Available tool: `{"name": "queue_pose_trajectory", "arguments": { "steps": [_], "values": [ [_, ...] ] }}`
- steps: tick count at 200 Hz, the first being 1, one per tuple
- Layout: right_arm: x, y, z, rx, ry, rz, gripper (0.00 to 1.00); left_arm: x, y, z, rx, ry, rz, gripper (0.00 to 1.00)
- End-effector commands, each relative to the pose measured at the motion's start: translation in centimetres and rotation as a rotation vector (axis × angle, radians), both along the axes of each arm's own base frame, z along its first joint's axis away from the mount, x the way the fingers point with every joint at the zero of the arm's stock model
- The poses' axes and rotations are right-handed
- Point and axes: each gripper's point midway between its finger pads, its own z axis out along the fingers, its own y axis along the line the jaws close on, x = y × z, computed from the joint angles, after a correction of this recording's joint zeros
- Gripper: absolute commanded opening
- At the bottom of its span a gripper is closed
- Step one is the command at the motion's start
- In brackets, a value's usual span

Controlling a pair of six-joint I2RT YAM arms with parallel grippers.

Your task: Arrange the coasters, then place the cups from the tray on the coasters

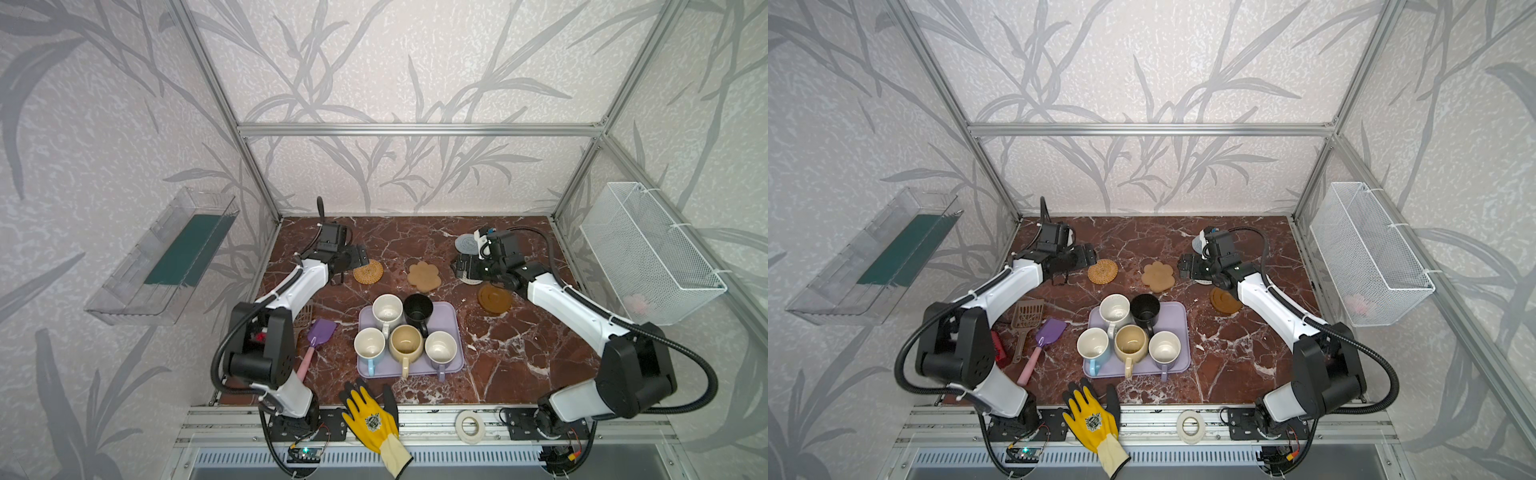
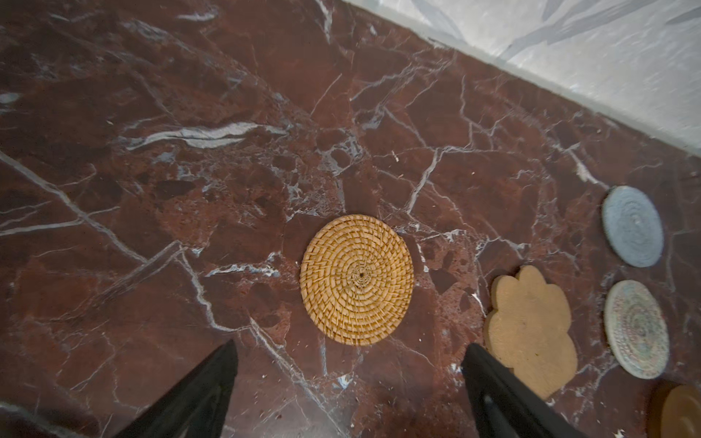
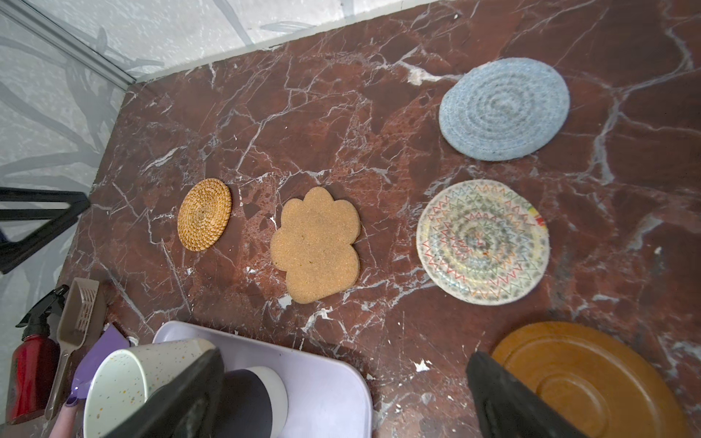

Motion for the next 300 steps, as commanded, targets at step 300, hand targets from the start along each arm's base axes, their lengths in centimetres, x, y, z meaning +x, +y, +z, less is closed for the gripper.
{"name": "queue_pose_trajectory", "arguments": {
  "steps": [300],
  "values": [
    [-1.7,3.3,-2.9,0.053,0.120,0.136,0.98,-0.8,6.6,-9.6,0.352,0.483,0.135,0.55]
  ]
}}
